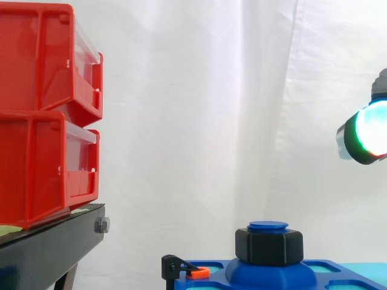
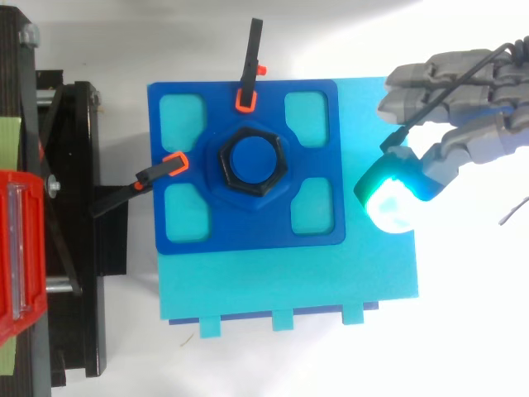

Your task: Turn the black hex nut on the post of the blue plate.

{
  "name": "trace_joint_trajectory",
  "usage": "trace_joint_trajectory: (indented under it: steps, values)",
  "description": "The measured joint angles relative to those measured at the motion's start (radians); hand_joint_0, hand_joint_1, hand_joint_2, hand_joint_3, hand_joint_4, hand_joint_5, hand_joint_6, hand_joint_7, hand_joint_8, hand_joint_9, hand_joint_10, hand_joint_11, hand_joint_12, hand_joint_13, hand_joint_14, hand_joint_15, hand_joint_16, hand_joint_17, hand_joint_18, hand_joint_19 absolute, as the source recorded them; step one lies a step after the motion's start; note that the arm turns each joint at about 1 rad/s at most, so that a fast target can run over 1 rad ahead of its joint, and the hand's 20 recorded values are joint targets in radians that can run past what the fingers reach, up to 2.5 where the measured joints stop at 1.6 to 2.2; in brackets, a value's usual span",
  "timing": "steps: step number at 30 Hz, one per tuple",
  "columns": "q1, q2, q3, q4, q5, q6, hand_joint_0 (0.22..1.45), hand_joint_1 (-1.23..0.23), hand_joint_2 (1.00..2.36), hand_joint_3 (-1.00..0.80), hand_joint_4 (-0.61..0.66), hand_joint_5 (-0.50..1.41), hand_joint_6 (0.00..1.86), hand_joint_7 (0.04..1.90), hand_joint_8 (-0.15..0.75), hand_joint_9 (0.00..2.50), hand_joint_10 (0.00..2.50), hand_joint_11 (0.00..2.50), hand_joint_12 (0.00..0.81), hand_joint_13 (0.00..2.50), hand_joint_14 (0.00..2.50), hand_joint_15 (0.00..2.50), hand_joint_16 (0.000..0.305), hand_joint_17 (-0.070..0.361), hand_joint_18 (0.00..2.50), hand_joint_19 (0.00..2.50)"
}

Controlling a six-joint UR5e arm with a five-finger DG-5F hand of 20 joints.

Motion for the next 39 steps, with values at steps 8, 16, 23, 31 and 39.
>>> trace_joint_trajectory:
  steps: [8,16,23,31,39]
  values:
    - [0.0,0.0,0.0,0.0,0.0,0.0,0.44,-0.5,1.0,-0.5,0.13,-0.22,0.5,0.53,0.175,0.0,0.0,0.0,0.359,0.0,0.0,0.0,0.06,0.136,0.0,0.04]
    - [0.0,0.0,0.0,0.0,0.0,0.0,0.45,-0.5,1.0,-0.5,0.13,-0.22,0.5,0.57,0.178,0.0,0.0,0.0,0.36,0.0,0.0,0.0,0.06,0.135,0.0,0.04]
    - [0.0,0.0,0.0,0.0,0.0,0.0,0.45,-0.5,1.0,-0.5,0.13,-0.22,0.5,0.59,0.18,0.0,0.0,0.0,0.361,0.0,0.0,0.0,0.06,0.134,0.0,0.04]
    - [0.0,0.0,0.0,0.0,0.0,0.0,0.45,-0.5,1.0,-0.5,0.13,-0.23,0.5,0.6,0.178,0.0,0.0,0.0,0.36,0.0,0.0,0.0,0.06,0.134,0.0,0.04]
    - [0.0,0.0,0.0,0.0,0.0,0.0,0.45,-0.5,1.0,-0.5,0.12,-0.22,0.5,0.55,0.179,0.0,0.0,0.0,0.36,0.0,0.0,0.0,0.06,0.134,0.0,0.03]
